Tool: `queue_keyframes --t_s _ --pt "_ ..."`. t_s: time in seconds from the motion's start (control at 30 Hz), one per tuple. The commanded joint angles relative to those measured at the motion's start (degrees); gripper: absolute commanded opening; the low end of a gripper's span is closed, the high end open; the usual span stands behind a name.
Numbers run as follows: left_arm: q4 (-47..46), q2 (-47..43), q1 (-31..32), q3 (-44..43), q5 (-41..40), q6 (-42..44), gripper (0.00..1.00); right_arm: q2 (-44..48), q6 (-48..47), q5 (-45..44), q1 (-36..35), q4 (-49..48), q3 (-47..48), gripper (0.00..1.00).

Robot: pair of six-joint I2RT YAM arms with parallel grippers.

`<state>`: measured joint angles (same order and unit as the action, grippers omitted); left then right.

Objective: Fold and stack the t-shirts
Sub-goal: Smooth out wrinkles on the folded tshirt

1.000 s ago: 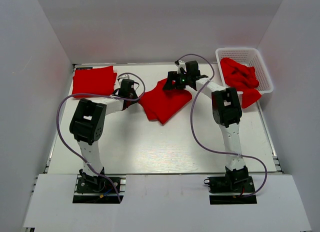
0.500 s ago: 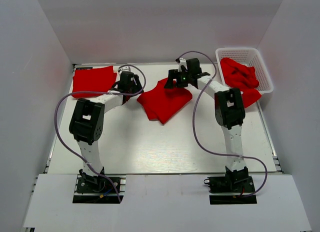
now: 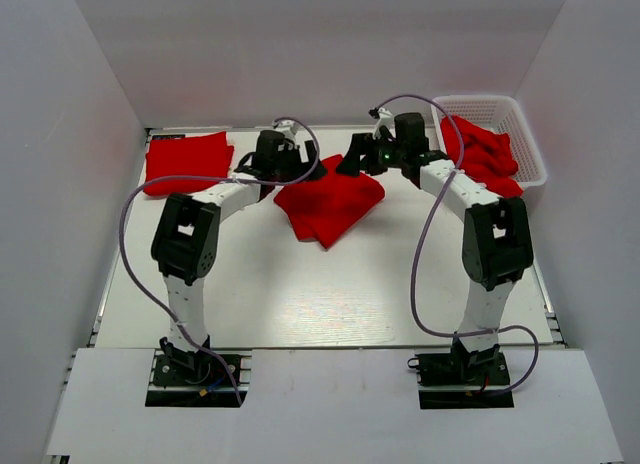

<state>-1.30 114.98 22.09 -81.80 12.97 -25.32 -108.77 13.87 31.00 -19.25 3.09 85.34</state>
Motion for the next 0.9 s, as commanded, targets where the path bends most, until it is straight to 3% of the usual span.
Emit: queue_keyframes --t_s 0.0,0.2,0.4,0.57,0.73,0.87 --pt "-1.77 3.49 1.81 -2.57 7.94 -0.08 1.0 -3.2 4.14 4.5 0.7 -4.13 -2.1 0.9" --pt "-1.17 8.06 1.12 0.05 6.02 -2.01 1.0 -8.99 6.96 6.96 2.63 -7.13 -5.0 0.9" --pt "0.6 8.07 -0.03 3.84 -1.7 -2.54 1.0 -13.39 8.37 6.8 5.27 -11.62 -12.3 0.9" --pt "1.12 8.6 -0.64 4.46 -2.25 -0.52 1.0 -15.77 7.14 6.35 7.11 -11.35 -14.32 0.9" --pt "0.42 10.52 -0.64 -0.45 1.87 5.52 1.0 -14.55 6.79 5.83 7.47 -11.27 -14.85 0.9" --pt "2.36 12.11 -0.64 -9.24 7.4 10.46 1.0 -9.19 7.66 3.8 6.77 -12.84 -23.17 0.9"
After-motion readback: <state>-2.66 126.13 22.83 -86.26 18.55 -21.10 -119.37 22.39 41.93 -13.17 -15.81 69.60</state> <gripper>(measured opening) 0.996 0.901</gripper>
